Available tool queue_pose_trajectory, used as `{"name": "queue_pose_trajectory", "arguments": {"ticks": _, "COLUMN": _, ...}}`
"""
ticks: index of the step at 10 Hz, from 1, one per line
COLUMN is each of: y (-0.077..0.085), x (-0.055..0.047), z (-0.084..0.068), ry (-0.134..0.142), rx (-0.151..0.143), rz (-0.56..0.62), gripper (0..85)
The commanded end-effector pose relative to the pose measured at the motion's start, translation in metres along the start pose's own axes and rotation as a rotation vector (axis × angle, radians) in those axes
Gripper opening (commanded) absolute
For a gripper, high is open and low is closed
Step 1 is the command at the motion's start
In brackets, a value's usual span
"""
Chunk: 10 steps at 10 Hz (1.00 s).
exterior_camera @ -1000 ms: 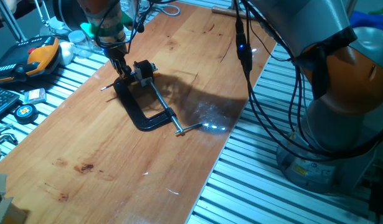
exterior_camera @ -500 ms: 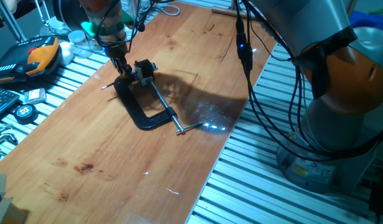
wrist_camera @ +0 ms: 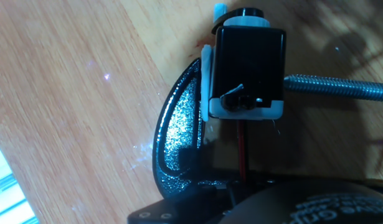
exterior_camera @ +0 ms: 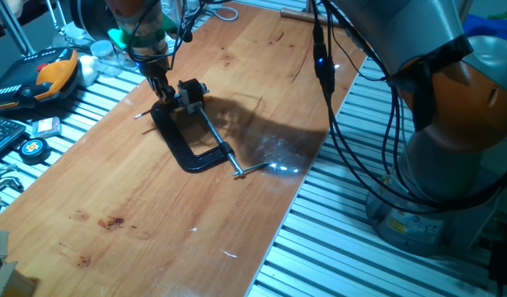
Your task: Insert the pencil into the pencil sharpener
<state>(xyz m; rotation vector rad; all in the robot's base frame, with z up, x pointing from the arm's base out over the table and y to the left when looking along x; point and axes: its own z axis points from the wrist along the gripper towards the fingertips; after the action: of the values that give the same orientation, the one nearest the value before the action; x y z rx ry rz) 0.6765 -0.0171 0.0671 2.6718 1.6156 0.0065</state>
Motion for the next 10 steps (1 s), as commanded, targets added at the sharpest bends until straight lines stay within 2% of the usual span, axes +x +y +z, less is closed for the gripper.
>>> {"name": "queue_pose_trajectory", "arguments": {"ticks": 1, "y": -0.0003, "x": -0.0001, "z": 0.0001, "ry": 0.001, "rx": 0.002, "rz": 0.001, "gripper": 0.0}}
{"name": "queue_pose_trajectory", "arguments": {"ticks": 5, "y": -0.0011, "x": 0.0003, "z": -0.0017, "ry": 0.021, "rx": 0.017, "rz": 0.004, "gripper": 0.0}}
{"name": "queue_pose_trajectory", "arguments": {"ticks": 10, "y": -0.0013, "x": 0.0008, "z": -0.0026, "ry": 0.012, "rx": 0.018, "rz": -0.013, "gripper": 0.0}}
